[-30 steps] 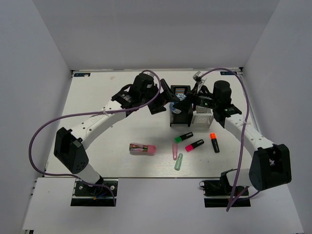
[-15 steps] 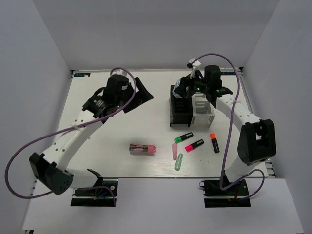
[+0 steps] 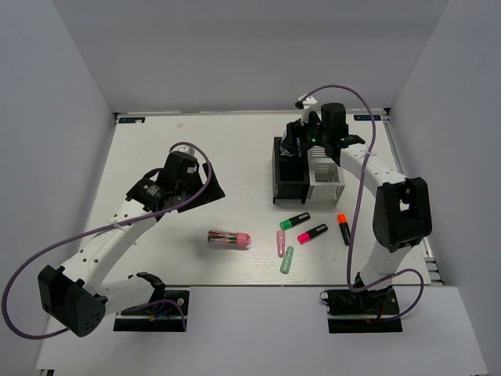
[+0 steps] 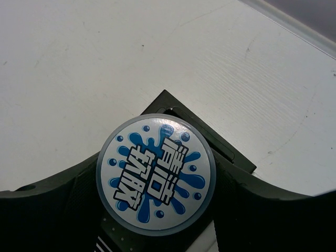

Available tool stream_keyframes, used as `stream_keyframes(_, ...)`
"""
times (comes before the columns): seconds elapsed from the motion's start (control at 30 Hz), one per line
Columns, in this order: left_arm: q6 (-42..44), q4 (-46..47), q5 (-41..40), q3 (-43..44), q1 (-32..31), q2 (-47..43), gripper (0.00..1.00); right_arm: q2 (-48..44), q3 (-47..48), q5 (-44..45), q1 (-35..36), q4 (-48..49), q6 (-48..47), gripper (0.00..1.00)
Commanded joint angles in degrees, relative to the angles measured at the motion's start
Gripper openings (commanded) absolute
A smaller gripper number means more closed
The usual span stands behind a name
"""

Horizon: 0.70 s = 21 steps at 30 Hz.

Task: Sort the stationery into containers
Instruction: Place the stationery in the storage box.

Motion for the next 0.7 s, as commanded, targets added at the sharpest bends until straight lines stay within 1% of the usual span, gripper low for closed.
stream_keyframes(0.0, 1.37, 0.69, 0.98, -1.44, 0.35, -2.63, 1.00, 0.00, 3.00, 1.47, 0.04, 2.90, -1.94, 0.00)
stream_keyframes(0.2, 1.54, 1.30, 1.16, -3.46, 0.44, -3.68, 1.00, 0.17, 2.82, 3.31, -0.14, 2.73, -3.61, 0.00)
stream_keyframes(0.47, 1.54, 0.78, 1.07, -4.69, 0.44, -4.65, 1.00, 0.61, 2.82, 3.23, 0.04, 1.85, -5.54, 0.00)
stream_keyframes(0.5, 1.54, 0.69, 1.07, -4.61, 0.44, -4.56, 1.00, 0.79, 3.08, 3.23, 0.12, 1.85, -5.72, 0.06)
stream_keyframes(0.53, 1.63, 0.60, 1.07, -4.61, 0.44, -4.56, 1.00, 0.79, 3.34, 3.23, 0.21, -0.07, -5.89, 0.22)
stream_keyframes(0.57, 1.54, 0.69, 1.07, -4.69, 0.44, -4.65, 1.00, 0.88, 3.26, 2.88, 0.04, -0.26, -5.90, 0.32)
stream_keyframes(0.63, 1.63, 0.69, 1.07, -4.61, 0.44, -4.65, 1.00, 0.97, 3.78, 2.27, 0.13, -1.31, -6.16, 0.51)
stream_keyframes(0.67, 1.54, 0.60, 1.16, -4.78, 0.35, -4.48, 1.00, 1.05, 3.79, 1.74, 0.12, -1.32, -6.07, 0.57)
